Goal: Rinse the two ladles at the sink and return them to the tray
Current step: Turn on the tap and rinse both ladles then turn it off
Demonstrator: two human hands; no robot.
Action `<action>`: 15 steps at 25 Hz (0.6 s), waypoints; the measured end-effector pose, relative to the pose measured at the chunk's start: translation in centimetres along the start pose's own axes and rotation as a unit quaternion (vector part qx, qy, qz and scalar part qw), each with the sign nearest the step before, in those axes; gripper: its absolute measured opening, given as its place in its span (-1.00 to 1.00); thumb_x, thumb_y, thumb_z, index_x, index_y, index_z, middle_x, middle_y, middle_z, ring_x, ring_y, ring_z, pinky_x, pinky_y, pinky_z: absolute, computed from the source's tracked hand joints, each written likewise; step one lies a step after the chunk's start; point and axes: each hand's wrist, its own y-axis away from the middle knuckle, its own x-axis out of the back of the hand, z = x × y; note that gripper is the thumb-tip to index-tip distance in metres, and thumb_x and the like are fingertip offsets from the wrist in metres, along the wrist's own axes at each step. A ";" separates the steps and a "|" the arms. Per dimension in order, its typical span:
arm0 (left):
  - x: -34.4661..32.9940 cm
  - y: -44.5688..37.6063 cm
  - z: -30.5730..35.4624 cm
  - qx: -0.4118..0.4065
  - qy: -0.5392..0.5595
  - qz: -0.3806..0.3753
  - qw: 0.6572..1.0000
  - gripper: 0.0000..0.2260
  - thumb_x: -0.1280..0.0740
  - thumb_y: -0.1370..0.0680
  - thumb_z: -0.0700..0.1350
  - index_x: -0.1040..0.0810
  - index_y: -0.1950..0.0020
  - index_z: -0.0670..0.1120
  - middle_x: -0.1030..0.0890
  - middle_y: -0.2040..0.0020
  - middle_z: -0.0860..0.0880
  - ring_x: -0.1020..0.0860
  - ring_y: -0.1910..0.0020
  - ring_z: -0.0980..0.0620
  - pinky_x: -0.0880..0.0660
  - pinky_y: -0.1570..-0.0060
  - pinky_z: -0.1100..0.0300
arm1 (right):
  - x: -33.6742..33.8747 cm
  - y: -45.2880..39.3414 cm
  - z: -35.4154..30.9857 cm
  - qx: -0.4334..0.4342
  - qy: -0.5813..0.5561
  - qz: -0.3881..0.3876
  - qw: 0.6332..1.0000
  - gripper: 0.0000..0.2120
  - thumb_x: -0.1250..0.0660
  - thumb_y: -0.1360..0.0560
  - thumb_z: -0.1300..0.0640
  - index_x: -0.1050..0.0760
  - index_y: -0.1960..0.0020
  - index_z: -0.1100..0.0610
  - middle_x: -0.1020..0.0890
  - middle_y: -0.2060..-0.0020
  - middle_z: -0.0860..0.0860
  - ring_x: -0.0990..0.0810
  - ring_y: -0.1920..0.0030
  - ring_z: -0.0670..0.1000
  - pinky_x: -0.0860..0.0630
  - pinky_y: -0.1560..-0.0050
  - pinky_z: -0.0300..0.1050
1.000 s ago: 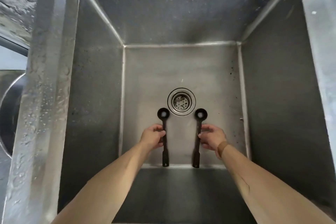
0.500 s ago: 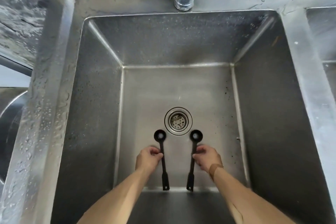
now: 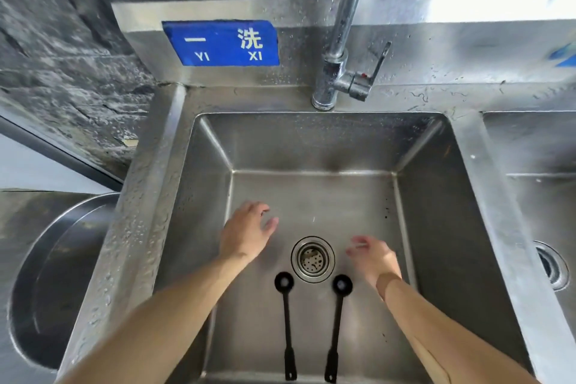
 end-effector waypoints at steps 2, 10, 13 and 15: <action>3.7 -3.3 1.2 -0.079 -0.048 0.067 0.993 -0.65 -0.30 -0.54 0.15 -0.55 -0.24 0.00 -0.56 -0.18 -0.05 -0.53 -0.18 -0.09 -0.50 -0.11 0.01 | 1.8 -0.1 -4.2 0.047 -0.017 0.032 0.998 -0.70 -0.40 -0.45 0.07 -0.57 -0.17 0.06 -0.68 0.02 0.05 -0.65 0.01 0.14 -0.59 -0.04 -0.05; 15.4 -13.0 -3.0 -0.016 -0.274 0.127 0.953 -0.40 -0.32 -0.46 0.17 -0.24 -0.43 0.03 -0.29 -0.39 -0.15 -0.28 -0.33 -0.24 -0.32 -0.25 -0.23 | 8.0 0.6 -18.7 0.212 -0.053 0.194 0.956 -0.49 -0.28 -0.48 -0.18 -0.38 -0.37 -0.04 -0.58 -0.14 -0.04 -0.55 -0.17 0.03 -0.43 -0.15 -0.07; 15.3 -13.4 -5.2 -0.002 -0.268 0.104 0.958 -0.30 -0.33 -0.43 0.12 -0.08 -0.48 0.06 -0.17 -0.45 -0.12 -0.18 -0.41 -0.23 -0.21 -0.37 -0.29 | 8.8 0.4 -21.4 0.248 -0.067 0.235 0.937 -0.46 -0.22 -0.51 -0.23 -0.29 -0.42 -0.05 -0.53 -0.25 0.01 -0.51 -0.18 0.02 -0.39 -0.09 -0.09; 14.9 -13.3 -5.7 -0.027 -0.240 0.116 0.964 -0.29 -0.32 -0.45 0.05 -0.05 -0.51 0.05 -0.11 -0.52 -0.10 -0.07 -0.51 -0.19 -0.08 -0.46 -0.28 | 8.9 -0.1 -22.7 0.263 -0.060 0.249 0.930 -0.50 -0.16 -0.56 -0.21 -0.29 -0.42 -0.01 -0.57 -0.22 0.03 -0.53 -0.16 0.05 -0.36 -0.03 -0.12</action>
